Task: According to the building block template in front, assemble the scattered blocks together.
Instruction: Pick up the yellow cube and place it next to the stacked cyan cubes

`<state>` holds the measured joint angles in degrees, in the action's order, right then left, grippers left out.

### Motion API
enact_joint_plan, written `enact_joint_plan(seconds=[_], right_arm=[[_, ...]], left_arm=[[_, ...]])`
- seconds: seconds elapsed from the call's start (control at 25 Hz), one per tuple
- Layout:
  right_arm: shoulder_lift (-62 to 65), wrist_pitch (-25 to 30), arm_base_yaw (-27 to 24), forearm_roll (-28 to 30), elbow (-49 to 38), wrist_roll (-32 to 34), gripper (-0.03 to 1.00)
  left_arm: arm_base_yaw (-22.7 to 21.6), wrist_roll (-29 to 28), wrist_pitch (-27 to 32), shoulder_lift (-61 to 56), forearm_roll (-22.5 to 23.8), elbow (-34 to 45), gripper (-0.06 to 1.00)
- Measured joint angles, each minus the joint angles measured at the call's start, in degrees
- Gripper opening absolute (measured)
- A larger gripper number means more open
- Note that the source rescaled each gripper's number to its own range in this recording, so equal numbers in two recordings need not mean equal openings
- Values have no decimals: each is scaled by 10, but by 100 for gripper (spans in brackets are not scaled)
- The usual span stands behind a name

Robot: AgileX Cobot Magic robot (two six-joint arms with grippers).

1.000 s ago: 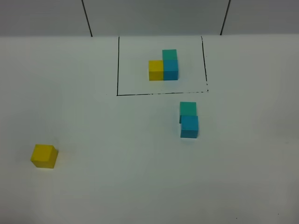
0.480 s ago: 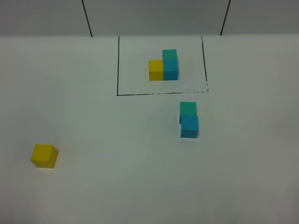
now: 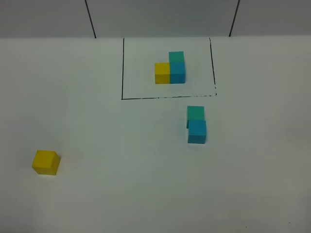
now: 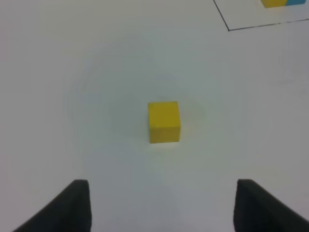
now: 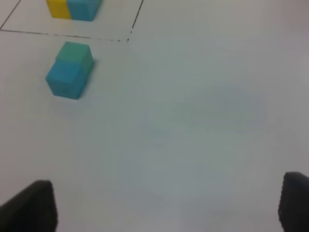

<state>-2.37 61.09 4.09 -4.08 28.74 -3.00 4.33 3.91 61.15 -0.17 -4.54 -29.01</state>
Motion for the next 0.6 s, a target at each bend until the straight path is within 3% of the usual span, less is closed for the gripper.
enact_joint_plan(seconds=[0.6], right_arm=[[0, 0, 0, 0, 0, 0, 79]], left_arm=[[0, 0, 0, 0, 0, 0, 40]])
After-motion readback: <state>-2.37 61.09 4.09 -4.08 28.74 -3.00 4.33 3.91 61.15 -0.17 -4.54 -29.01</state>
